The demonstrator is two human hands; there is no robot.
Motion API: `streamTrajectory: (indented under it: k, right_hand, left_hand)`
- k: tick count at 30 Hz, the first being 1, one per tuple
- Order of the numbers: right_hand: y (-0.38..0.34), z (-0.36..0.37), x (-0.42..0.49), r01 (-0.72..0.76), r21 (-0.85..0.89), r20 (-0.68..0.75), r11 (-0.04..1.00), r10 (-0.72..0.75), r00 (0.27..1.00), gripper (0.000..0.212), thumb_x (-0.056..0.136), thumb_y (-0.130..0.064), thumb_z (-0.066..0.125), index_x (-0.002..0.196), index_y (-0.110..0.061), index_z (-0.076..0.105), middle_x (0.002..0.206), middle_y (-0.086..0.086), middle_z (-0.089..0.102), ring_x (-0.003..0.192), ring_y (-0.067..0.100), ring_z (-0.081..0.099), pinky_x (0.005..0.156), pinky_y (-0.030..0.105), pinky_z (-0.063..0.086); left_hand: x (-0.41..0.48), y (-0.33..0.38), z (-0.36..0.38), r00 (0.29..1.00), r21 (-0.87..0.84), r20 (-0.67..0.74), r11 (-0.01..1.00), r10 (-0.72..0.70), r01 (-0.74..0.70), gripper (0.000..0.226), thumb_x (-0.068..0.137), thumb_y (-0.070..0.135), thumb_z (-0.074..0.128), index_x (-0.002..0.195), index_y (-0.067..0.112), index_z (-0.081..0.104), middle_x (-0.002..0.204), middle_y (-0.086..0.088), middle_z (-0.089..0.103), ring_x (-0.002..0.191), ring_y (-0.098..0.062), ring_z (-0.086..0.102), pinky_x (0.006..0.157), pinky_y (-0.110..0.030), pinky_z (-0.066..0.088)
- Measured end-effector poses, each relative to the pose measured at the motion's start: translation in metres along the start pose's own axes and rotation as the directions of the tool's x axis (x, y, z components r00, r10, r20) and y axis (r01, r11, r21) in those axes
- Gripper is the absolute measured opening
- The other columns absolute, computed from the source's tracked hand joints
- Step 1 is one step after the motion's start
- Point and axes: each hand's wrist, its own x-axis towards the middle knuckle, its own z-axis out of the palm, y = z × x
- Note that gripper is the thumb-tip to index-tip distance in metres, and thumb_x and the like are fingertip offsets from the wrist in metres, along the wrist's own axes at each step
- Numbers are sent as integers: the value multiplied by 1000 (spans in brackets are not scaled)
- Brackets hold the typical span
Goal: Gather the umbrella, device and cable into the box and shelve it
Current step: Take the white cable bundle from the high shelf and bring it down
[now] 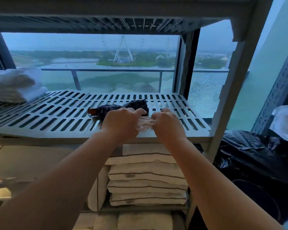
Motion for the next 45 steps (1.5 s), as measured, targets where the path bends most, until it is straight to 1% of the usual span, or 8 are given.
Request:
streamTrajectory:
  k: [7, 14, 18, 22, 26, 30, 35, 45]
  right_hand:
    - [-25, 45, 39, 24, -70, 53, 997, -21, 998, 22, 96, -9, 57, 107, -21, 73, 105, 8, 59, 91, 22, 61, 74, 31, 59]
    - [-37, 86, 53, 45, -156, 77, 987, -33, 996, 26, 96, -10, 53, 113, -22, 70, 109, 6, 59, 101, 24, 56, 86, 39, 53]
    - [-33, 101, 58, 29, -182, 56, 983, -20, 998, 28, 94, -13, 52, 112, -25, 70, 107, 4, 60, 103, 24, 52, 88, 37, 46]
    - [-25, 111, 63, 48, -208, 82, 977, -32, 996, 25, 88, -27, 60, 112, -25, 66, 110, 4, 54, 107, 25, 47, 92, 39, 43]
    - [-16, 121, 67, 66, -91, 96, 994, -57, 994, 56, 81, -38, 69, 132, -30, 48, 124, 3, 42, 117, 25, 40, 99, 41, 38]
    - [-12, 124, 73, 79, 37, 133, 996, -83, 988, 68, 79, -47, 65, 139, -32, 37, 132, 1, 35, 125, 24, 35, 105, 44, 34]
    - [-7, 117, 73, 102, 59, 218, 993, -113, 969, 78, 73, -51, 59, 144, -35, 31, 139, -1, 32, 133, 26, 32, 109, 47, 29]
    - [-7, 91, 69, 174, 56, 213, 983, -182, 960, 77, 76, -69, 57, 144, -39, 38, 140, -5, 42, 135, 20, 35, 114, 48, 27]
  left_hand:
    - [10, -60, 37, 999, -57, 36, 998, 9, -7, 53, 86, 59, 56, 135, 41, 46, 104, 8, 69, 89, -16, 66, 62, -29, 48]
    - [6, -90, 79, 996, -43, 83, 998, 44, -40, 63, 91, 44, 59, 148, 34, 34, 126, -2, 64, 117, -24, 57, 92, -40, 52]
    - [4, -96, 90, 987, -171, 155, 985, 43, -16, 80, 85, 56, 54, 153, 35, 18, 143, -5, 49, 134, -28, 40, 110, -47, 36]
    - [5, -98, 97, 995, -139, 98, 990, 30, -16, 90, 83, 85, 29, 156, 36, 11, 159, -5, 23, 147, -27, 20, 118, -49, 20]
    - [12, -101, 108, 998, -79, 64, 997, 1, 4, 84, 91, 80, 13, 159, 32, 3, 166, -8, 0, 153, -26, -2, 122, -52, 4]
    - [16, -103, 118, 991, -84, 131, 995, -37, 49, 80, 92, 78, 10, 158, 37, -8, 166, -4, -15, 152, -22, -15, 123, -50, -2]
    - [16, -103, 112, 966, -156, 251, 983, -55, 96, 80, 88, 82, 8, 156, 43, -8, 168, 1, -8, 153, -17, -12, 123, -49, 1]
    - [9, -102, 80, 968, -129, 222, 980, -119, 150, 79, 91, 77, 3, 157, 35, 16, 165, -2, 20, 152, -21, 15, 120, -46, 21]
